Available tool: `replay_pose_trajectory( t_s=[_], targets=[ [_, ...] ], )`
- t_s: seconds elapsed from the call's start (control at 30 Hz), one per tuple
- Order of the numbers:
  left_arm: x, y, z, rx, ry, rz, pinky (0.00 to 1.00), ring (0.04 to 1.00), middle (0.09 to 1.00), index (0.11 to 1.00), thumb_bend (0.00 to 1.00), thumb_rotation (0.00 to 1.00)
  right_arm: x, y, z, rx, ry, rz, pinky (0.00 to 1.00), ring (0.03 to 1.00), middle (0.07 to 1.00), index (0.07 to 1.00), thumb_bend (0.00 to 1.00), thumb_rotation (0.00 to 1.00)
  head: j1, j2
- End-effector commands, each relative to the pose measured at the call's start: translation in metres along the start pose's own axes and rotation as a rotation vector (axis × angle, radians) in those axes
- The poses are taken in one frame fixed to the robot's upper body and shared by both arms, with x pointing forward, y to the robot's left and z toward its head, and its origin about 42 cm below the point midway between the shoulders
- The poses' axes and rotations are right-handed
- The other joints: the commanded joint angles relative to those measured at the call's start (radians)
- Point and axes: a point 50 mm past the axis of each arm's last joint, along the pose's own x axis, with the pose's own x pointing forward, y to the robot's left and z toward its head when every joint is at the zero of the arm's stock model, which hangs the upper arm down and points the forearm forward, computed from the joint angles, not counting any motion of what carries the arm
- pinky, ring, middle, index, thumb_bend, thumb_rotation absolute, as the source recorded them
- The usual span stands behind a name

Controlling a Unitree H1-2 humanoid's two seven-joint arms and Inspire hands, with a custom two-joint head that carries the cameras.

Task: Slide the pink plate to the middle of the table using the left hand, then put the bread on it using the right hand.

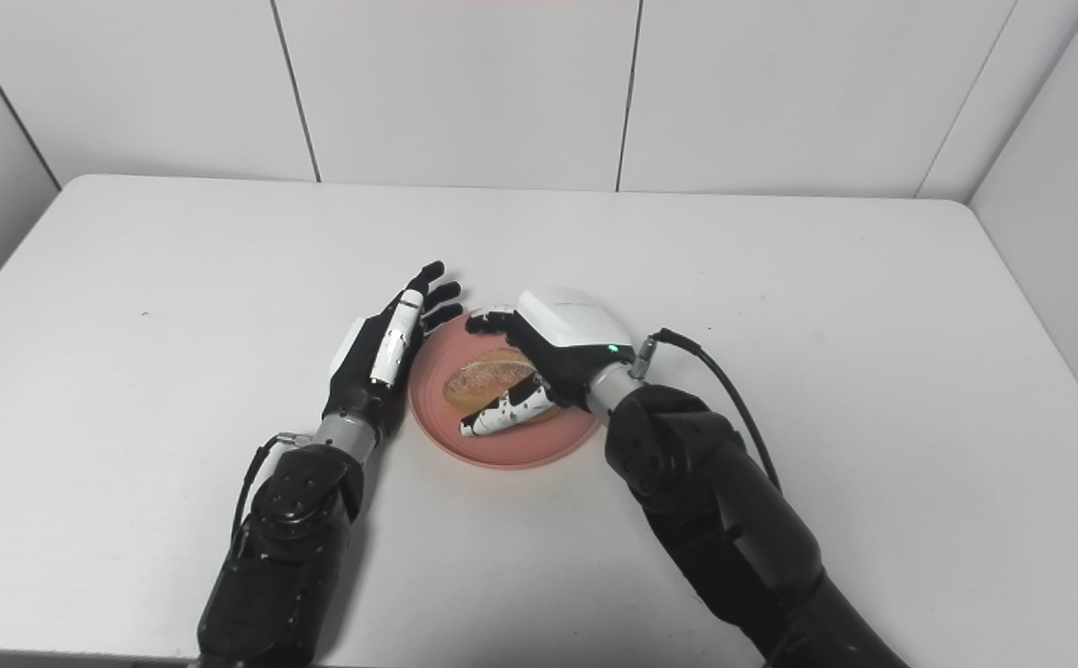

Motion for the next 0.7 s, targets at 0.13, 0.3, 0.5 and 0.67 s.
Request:
replay_pose_trajectory(
  t_s=[0.13,0.3,0.5,0.67],
  targets=[
    [0.004,-0.01,0.001,-0.003,0.03,-0.03,0.86,0.866,0.875,0.894,0.36,1.0,-0.005,-0.029,0.015,-0.031,-0.007,-0.062,0.6,0.783,0.84,0.838,0.79,0.51,0.0,-0.001],
    [0.004,-0.01,0.0,-0.005,0.027,-0.037,0.89,0.884,0.89,0.905,0.37,1.0,-0.011,-0.033,0.014,-0.037,-0.026,-0.075,0.68,0.824,0.869,0.885,0.83,0.58,-0.003,-0.002],
    [-0.001,-0.009,0.003,-0.013,0.005,-0.014,0.87,0.903,0.908,0.918,0.35,1.0,-0.018,-0.035,0.004,0.049,-0.058,-0.196,0.72,0.854,0.911,0.935,0.89,0.62,-0.02,-0.011],
    [-0.008,-0.011,0.003,-0.025,-0.026,0.026,0.86,0.906,0.933,0.929,0.35,1.0,-0.031,-0.034,-0.007,0.107,-0.054,-0.324,0.76,0.893,0.95,0.974,0.89,0.68,-0.026,-0.019]
  ],
)
